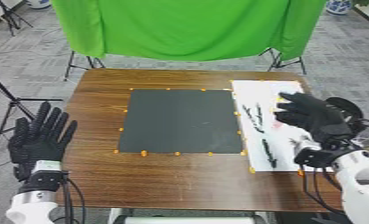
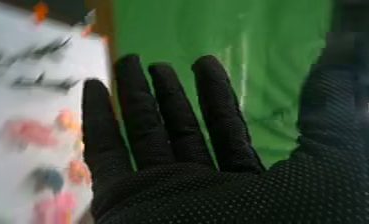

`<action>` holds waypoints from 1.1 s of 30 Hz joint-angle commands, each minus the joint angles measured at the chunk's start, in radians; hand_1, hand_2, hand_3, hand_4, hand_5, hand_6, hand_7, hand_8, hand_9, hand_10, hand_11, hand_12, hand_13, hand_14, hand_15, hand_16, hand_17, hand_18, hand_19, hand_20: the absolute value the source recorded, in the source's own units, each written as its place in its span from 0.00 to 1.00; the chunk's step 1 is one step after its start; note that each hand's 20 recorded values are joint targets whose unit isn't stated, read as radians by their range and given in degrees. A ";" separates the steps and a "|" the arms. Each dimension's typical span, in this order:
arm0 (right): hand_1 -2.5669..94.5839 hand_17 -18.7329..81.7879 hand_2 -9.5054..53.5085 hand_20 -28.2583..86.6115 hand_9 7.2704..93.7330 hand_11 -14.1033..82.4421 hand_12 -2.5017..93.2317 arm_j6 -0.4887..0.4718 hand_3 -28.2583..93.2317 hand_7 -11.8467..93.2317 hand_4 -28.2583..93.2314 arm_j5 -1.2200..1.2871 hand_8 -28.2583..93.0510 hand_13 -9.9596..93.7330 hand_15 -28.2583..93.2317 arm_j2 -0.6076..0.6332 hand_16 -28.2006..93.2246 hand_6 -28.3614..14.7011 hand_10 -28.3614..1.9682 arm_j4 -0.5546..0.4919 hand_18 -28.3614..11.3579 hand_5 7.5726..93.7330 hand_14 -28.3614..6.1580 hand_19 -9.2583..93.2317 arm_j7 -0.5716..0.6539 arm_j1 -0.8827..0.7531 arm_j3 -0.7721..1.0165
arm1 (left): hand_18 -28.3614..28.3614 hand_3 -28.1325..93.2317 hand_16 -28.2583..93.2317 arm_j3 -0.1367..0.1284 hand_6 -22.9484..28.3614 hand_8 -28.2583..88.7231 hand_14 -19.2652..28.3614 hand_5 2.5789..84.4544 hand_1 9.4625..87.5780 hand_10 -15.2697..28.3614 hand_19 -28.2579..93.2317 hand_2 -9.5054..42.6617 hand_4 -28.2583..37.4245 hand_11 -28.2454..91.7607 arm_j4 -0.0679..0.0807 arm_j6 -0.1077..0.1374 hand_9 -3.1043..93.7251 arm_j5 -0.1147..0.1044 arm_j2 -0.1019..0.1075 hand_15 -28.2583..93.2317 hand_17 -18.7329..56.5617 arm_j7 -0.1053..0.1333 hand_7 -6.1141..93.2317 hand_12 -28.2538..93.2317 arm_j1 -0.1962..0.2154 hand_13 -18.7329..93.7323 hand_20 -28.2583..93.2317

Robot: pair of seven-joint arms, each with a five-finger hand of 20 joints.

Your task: Arrange flowers

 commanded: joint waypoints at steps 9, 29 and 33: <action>0.23 0.38 0.00 0.44 0.66 0.37 0.24 -0.284 0.85 0.27 0.01 -1.191 0.15 0.64 0.54 0.203 0.41 0.54 0.32 -0.079 0.14 0.63 0.36 0.65 0.405 0.028 -0.242 | 0.68 0.79 0.18 -0.020 0.62 0.19 0.68 0.46 0.18 0.68 0.45 0.52 0.00 0.37 -0.019 0.037 0.34 -0.020 0.011 0.42 0.19 -0.001 0.14 0.31 0.047 0.33 0.29; 0.31 0.43 0.00 0.45 0.62 0.56 0.31 -0.378 0.83 0.59 0.00 -1.312 0.11 0.63 0.72 0.207 0.39 0.53 0.30 -0.029 0.09 0.59 0.32 0.83 0.542 0.054 -0.393 | 0.72 0.80 0.18 -0.021 0.64 0.19 0.75 0.49 0.18 0.73 0.48 0.52 0.00 0.42 -0.027 0.057 0.38 -0.065 0.005 0.52 0.18 0.002 0.17 0.34 0.070 0.37 0.30; 0.31 0.44 0.00 0.45 0.62 0.55 0.30 -0.387 0.83 0.61 0.00 -1.258 0.10 0.64 0.71 0.185 0.39 0.52 0.30 -0.045 0.09 0.57 0.35 0.85 0.525 0.042 -0.390 | 0.72 0.80 0.18 -0.021 0.64 0.18 0.76 0.49 0.18 0.72 0.49 0.52 0.00 0.42 -0.023 0.061 0.38 -0.062 0.004 0.54 0.18 -0.002 0.17 0.34 0.066 0.38 0.30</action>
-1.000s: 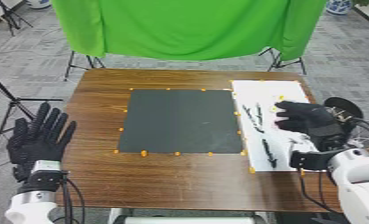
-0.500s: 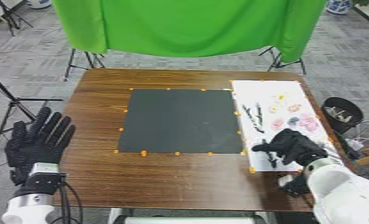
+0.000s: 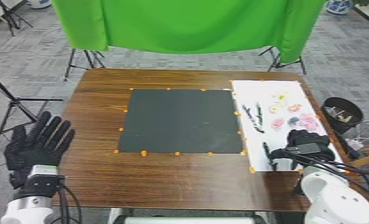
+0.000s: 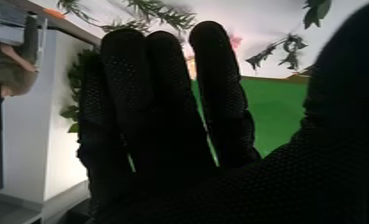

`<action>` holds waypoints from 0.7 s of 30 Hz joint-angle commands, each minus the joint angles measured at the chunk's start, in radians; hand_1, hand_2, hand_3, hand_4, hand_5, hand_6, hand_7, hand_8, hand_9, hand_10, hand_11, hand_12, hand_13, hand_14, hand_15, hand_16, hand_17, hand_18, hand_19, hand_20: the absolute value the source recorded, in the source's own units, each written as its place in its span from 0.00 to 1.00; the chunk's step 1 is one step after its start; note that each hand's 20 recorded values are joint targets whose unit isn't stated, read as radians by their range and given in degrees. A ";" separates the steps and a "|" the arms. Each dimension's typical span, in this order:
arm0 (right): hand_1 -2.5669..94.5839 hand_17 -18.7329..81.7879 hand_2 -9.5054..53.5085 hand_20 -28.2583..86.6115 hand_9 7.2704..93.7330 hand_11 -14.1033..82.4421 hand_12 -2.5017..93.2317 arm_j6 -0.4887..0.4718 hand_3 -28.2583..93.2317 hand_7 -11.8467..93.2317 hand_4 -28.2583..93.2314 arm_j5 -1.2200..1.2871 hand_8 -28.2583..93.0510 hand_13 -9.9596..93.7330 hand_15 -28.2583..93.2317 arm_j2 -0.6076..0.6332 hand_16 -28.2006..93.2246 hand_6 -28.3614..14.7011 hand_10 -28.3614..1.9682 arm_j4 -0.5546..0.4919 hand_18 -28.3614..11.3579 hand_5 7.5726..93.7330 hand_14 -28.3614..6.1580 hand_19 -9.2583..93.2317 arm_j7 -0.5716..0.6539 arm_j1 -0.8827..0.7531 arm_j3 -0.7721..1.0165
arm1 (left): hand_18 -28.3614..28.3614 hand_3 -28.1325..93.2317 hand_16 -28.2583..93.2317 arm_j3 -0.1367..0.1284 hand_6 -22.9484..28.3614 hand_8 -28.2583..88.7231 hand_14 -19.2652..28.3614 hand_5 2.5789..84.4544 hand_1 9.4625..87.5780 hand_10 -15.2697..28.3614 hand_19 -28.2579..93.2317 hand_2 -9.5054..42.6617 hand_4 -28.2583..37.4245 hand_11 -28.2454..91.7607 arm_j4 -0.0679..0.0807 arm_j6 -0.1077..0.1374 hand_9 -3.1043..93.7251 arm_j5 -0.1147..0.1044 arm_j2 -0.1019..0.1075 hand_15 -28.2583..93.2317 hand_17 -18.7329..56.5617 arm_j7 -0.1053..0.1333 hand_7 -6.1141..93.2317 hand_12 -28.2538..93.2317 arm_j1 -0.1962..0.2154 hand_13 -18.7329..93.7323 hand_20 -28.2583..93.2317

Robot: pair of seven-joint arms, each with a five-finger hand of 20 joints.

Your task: Arrange flowers

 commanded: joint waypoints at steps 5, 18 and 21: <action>0.29 0.44 0.00 0.45 0.64 0.54 0.30 -0.100 0.82 0.62 0.00 0.085 0.09 0.65 0.71 -0.047 0.40 0.51 0.30 0.008 0.08 0.56 0.34 0.85 -0.007 0.012 -0.030 | 0.73 0.80 0.18 0.001 0.64 0.18 0.76 0.49 0.18 0.73 0.49 0.52 0.00 0.42 -0.009 0.020 0.39 -0.039 -0.003 0.54 0.18 0.002 0.18 0.34 0.018 0.38 0.30; 0.68 0.59 0.00 0.45 0.80 0.24 0.26 0.129 0.80 0.69 0.00 0.009 0.34 0.83 0.41 -0.080 0.54 0.66 0.51 0.158 0.20 0.66 0.64 0.85 -0.019 -0.004 -0.111 | 0.73 0.83 0.18 0.017 0.64 0.18 0.76 0.50 0.20 0.73 0.50 0.54 0.00 0.43 -0.006 0.022 0.39 -0.077 -0.011 0.55 0.17 -0.015 0.18 0.34 0.006 0.39 0.30; 0.70 0.63 0.00 0.44 0.86 0.19 0.28 0.157 0.82 0.78 0.00 0.079 0.34 0.89 0.37 -0.089 0.55 0.68 0.54 0.160 0.23 0.63 0.68 0.89 -0.033 -0.017 -0.099 | 0.74 0.83 0.18 0.019 0.64 0.18 0.77 0.50 0.20 0.73 0.51 0.54 0.00 0.43 -0.007 0.032 0.39 -0.103 -0.014 0.56 0.17 -0.011 0.19 0.34 0.003 0.39 0.30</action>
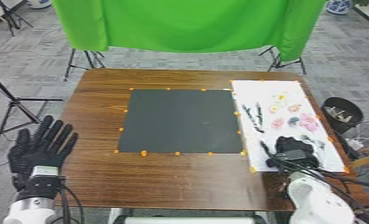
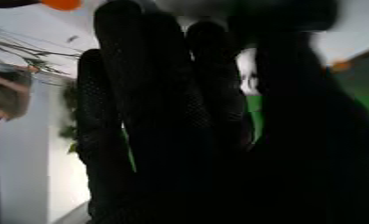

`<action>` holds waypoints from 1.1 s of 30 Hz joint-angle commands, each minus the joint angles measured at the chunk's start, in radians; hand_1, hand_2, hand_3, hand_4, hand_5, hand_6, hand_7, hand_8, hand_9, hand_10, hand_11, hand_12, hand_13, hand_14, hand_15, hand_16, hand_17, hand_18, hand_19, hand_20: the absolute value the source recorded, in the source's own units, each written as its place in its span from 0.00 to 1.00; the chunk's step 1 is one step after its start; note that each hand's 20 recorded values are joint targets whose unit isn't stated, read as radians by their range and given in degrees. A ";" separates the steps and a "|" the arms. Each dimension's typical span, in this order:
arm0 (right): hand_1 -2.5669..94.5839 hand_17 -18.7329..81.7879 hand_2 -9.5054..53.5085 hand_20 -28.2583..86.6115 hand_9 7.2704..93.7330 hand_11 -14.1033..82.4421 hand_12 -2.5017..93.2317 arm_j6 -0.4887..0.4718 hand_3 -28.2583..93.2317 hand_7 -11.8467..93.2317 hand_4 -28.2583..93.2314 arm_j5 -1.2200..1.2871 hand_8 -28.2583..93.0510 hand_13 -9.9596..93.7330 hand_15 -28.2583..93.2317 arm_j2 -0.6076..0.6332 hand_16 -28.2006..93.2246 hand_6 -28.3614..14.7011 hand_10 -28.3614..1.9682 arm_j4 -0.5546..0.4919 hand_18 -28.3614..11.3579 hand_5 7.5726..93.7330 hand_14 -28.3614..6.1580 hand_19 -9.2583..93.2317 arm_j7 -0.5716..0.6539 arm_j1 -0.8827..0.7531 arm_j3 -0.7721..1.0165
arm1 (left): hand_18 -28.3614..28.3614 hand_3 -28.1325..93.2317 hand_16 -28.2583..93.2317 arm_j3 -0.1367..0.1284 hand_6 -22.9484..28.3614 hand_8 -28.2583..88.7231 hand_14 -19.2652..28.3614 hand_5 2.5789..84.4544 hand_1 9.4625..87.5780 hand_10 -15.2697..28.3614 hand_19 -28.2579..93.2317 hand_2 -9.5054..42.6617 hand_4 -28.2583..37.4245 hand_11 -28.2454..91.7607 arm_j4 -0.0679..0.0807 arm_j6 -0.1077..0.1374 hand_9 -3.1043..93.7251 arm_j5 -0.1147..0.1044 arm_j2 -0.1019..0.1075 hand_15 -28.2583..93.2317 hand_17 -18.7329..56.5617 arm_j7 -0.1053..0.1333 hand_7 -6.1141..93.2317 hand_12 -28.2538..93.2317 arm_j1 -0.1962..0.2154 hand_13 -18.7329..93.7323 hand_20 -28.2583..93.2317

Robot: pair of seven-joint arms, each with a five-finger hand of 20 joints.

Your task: Arrange flowers

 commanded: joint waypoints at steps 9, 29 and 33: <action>0.70 0.60 0.00 0.36 1.00 0.19 0.37 0.319 0.88 0.84 0.00 0.052 0.30 0.98 0.38 0.006 0.60 0.62 0.70 0.071 0.19 0.66 0.74 0.98 -0.067 -0.050 -0.038 | 0.75 0.82 0.17 0.012 0.65 0.18 0.77 0.51 0.20 0.73 0.52 0.52 0.00 0.44 -0.009 0.031 0.40 -0.065 -0.017 0.57 0.17 -0.007 0.19 0.34 0.004 0.39 0.30; 0.65 0.52 0.00 0.26 1.00 0.25 0.34 0.481 0.93 0.84 0.04 0.212 0.29 0.99 0.39 -0.022 0.64 0.65 0.66 0.047 0.28 0.68 0.72 1.00 -0.135 0.427 -0.351 | 0.75 0.82 0.17 -0.004 0.65 0.18 0.77 0.51 0.20 0.73 0.53 0.51 0.00 0.45 -0.017 0.050 0.40 -0.056 0.007 0.58 0.17 0.004 0.20 0.34 0.024 0.39 0.30; 0.64 0.52 0.00 0.26 1.00 0.26 0.33 0.457 0.94 0.85 0.06 0.262 0.30 0.98 0.40 -0.108 0.64 0.65 0.66 0.089 0.26 0.68 0.72 1.00 -0.098 0.573 -0.482 | 0.75 0.82 0.17 -0.004 0.65 0.18 0.77 0.51 0.20 0.73 0.53 0.51 0.00 0.45 -0.017 0.061 0.40 -0.059 0.011 0.58 0.17 0.010 0.20 0.34 0.028 0.39 0.30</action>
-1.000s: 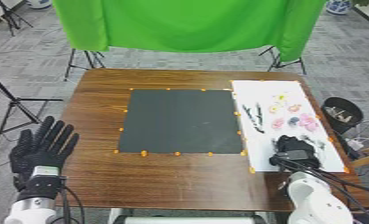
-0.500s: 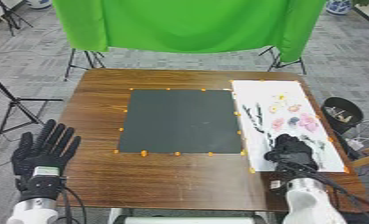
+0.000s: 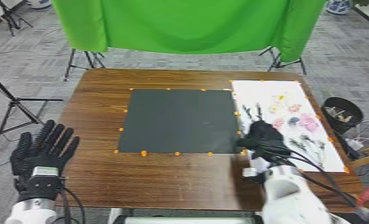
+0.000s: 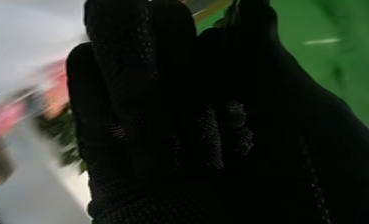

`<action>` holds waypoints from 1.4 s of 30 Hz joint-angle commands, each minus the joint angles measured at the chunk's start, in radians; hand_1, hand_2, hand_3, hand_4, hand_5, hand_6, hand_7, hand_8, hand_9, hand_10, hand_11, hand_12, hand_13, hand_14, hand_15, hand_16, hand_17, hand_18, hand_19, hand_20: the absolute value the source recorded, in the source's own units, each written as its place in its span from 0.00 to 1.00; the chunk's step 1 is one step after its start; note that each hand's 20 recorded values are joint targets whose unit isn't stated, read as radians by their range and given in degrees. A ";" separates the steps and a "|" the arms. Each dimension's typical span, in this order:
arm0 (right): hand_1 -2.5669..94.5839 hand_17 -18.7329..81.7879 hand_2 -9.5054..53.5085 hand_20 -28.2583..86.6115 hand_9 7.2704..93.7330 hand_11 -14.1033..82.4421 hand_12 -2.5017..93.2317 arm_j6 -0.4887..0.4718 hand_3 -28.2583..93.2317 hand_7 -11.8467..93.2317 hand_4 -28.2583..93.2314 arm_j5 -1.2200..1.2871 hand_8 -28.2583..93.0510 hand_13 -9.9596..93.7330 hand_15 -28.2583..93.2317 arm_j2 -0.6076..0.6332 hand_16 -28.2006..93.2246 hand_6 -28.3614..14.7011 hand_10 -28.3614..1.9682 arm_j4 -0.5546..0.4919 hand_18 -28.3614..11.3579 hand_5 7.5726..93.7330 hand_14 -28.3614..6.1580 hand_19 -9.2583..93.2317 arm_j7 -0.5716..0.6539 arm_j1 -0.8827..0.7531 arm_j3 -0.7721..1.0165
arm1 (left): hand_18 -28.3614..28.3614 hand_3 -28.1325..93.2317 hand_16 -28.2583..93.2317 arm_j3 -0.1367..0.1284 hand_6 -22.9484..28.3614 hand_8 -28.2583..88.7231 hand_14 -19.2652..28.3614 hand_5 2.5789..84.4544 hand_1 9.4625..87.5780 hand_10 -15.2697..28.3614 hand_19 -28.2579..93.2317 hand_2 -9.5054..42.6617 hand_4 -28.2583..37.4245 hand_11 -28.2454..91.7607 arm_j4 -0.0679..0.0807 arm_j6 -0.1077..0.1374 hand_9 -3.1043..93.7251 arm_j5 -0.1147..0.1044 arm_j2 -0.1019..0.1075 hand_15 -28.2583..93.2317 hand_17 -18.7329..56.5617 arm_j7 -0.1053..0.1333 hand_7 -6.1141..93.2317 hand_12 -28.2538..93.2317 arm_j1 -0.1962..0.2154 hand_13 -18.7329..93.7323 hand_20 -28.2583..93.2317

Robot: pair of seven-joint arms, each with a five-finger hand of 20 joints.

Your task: Arrange flowers

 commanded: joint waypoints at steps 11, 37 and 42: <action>0.56 0.53 0.00 0.29 1.00 0.31 0.33 -0.158 0.99 0.84 0.13 0.188 0.31 0.97 0.49 -0.405 0.59 0.63 0.64 0.203 0.13 0.68 0.64 0.99 0.192 0.494 -0.395 | 0.75 0.82 0.17 0.015 0.65 0.18 0.76 0.51 0.20 0.73 0.52 0.51 0.00 0.45 -0.003 0.059 0.40 0.014 0.041 0.58 0.17 0.009 0.20 0.33 0.007 0.40 0.30; 0.51 0.54 0.00 0.40 1.00 0.34 0.35 -0.129 1.00 0.87 0.20 0.099 0.32 0.95 0.56 -0.645 0.57 0.64 0.63 0.451 0.09 0.65 0.60 0.90 0.270 0.497 -0.432 | 0.74 0.83 0.17 0.102 0.65 0.18 0.76 0.51 0.20 0.73 0.52 0.52 0.00 0.45 0.044 0.090 0.40 0.028 0.083 0.58 0.17 -0.090 0.20 0.33 -0.126 0.40 0.30; 0.51 0.53 0.00 0.41 1.00 0.32 0.38 -0.160 1.00 0.86 0.19 0.081 0.33 0.94 0.56 -0.678 0.56 0.63 0.61 0.496 0.08 0.64 0.62 0.90 0.251 0.500 -0.429 | 0.74 0.83 0.17 0.118 0.65 0.18 0.76 0.51 0.20 0.73 0.52 0.52 0.00 0.45 0.048 0.086 0.40 0.026 0.074 0.58 0.17 -0.093 0.20 0.33 -0.138 0.40 0.30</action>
